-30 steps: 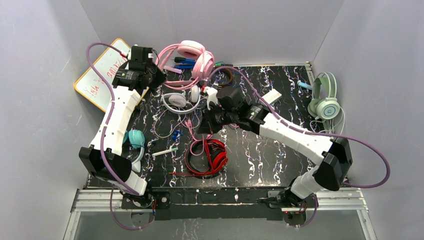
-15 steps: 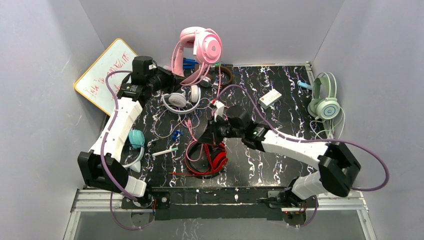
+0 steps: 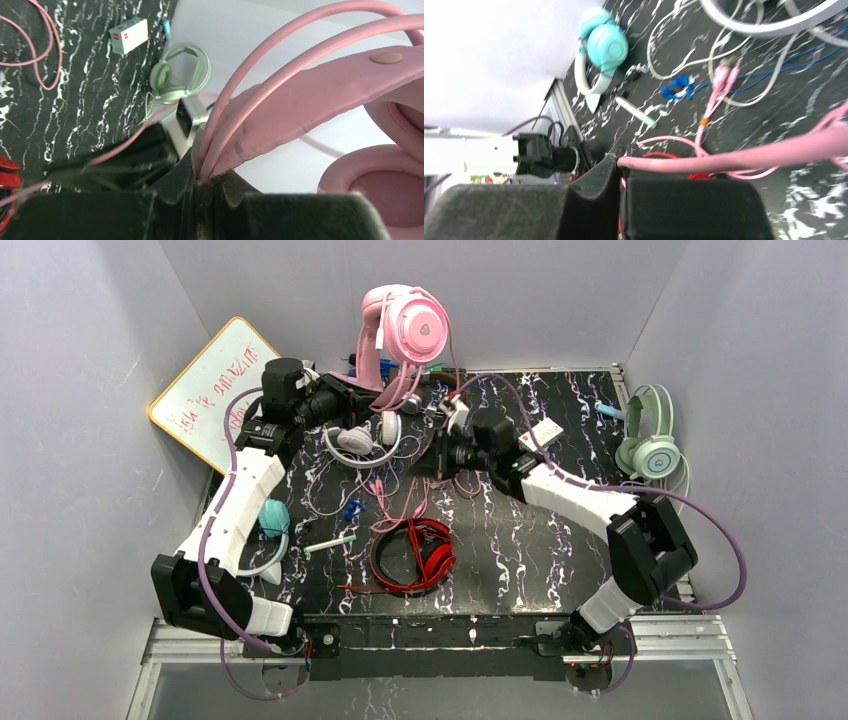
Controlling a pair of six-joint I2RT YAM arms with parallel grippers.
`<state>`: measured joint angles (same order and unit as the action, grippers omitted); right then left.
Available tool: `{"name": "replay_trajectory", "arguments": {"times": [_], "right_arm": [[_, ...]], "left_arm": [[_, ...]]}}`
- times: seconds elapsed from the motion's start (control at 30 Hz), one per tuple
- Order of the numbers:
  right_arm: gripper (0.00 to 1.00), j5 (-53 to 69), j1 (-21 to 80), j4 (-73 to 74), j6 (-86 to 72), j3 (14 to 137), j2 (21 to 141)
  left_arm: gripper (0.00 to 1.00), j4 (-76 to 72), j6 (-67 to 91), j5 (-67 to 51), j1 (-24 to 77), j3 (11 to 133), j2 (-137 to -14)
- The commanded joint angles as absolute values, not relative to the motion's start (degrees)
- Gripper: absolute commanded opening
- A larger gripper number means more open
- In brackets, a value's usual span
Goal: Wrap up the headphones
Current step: Untie the headphones cable from the headphones.
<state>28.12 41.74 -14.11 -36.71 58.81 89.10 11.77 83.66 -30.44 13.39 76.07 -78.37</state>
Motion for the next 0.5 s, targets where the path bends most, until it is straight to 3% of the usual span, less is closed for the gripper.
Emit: {"name": "replay_trajectory", "arguments": {"times": [0.0, 0.47], "right_arm": [[0.01, 34.89, 37.28, -10.81, -35.04, 66.69, 92.61], [0.01, 50.31, 34.06, -4.58, -27.63, 75.15, 97.74]], "left_arm": [[0.00, 5.11, 82.32, -41.14, 13.64, 80.61, -75.76], [0.00, 5.02, 62.70, -47.94, 22.86, 79.66, -71.57]]}}
